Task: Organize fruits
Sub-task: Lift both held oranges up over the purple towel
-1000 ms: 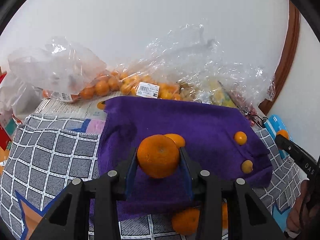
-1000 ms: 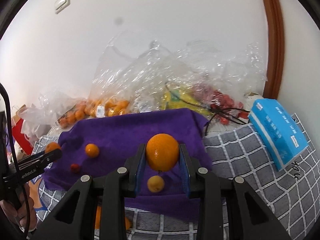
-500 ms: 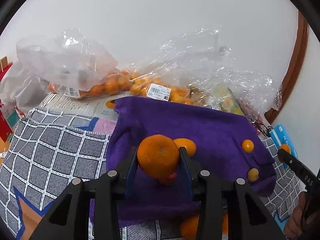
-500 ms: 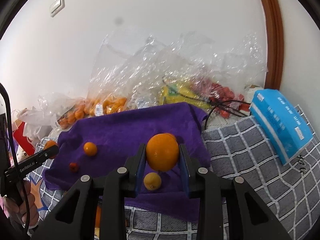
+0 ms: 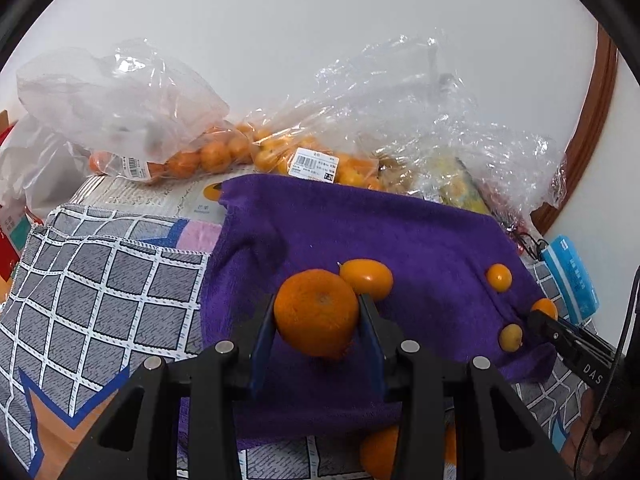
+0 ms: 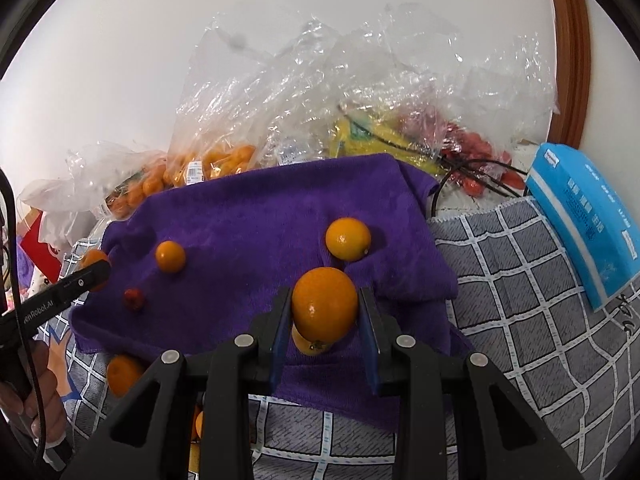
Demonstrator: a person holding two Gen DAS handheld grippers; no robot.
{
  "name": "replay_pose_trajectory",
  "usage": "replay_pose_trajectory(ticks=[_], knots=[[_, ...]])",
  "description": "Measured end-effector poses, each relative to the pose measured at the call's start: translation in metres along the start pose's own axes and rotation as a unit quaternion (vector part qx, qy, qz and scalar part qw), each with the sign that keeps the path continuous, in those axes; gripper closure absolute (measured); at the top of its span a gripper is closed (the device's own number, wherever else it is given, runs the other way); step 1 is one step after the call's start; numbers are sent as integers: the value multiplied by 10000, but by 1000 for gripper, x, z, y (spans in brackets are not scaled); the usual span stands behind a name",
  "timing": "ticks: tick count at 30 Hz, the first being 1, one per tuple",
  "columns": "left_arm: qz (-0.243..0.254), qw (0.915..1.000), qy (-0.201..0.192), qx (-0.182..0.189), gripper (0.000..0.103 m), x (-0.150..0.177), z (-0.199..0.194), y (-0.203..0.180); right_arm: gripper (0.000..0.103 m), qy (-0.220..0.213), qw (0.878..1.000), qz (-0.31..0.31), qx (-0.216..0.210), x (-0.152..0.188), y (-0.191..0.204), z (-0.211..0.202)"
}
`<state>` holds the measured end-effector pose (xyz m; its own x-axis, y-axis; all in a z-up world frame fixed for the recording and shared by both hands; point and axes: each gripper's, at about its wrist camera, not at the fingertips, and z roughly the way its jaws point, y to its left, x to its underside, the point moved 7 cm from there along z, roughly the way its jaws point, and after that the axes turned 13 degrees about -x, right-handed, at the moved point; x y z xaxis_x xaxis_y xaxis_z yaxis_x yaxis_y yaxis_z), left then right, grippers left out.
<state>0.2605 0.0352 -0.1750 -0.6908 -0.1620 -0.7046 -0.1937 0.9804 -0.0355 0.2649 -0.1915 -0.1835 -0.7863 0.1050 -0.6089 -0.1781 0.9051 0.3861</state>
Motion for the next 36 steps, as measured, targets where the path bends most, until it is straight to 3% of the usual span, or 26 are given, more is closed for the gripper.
replay_pose_trajectory(ticks=[14, 36], knots=[[274, 9995, 123, 123, 64, 8, 1, -16, 71, 189, 9992, 37, 345, 4, -14, 5], [595, 9978, 295, -23, 64, 17, 11, -26, 71, 316, 9981, 11, 538, 8, -22, 9]])
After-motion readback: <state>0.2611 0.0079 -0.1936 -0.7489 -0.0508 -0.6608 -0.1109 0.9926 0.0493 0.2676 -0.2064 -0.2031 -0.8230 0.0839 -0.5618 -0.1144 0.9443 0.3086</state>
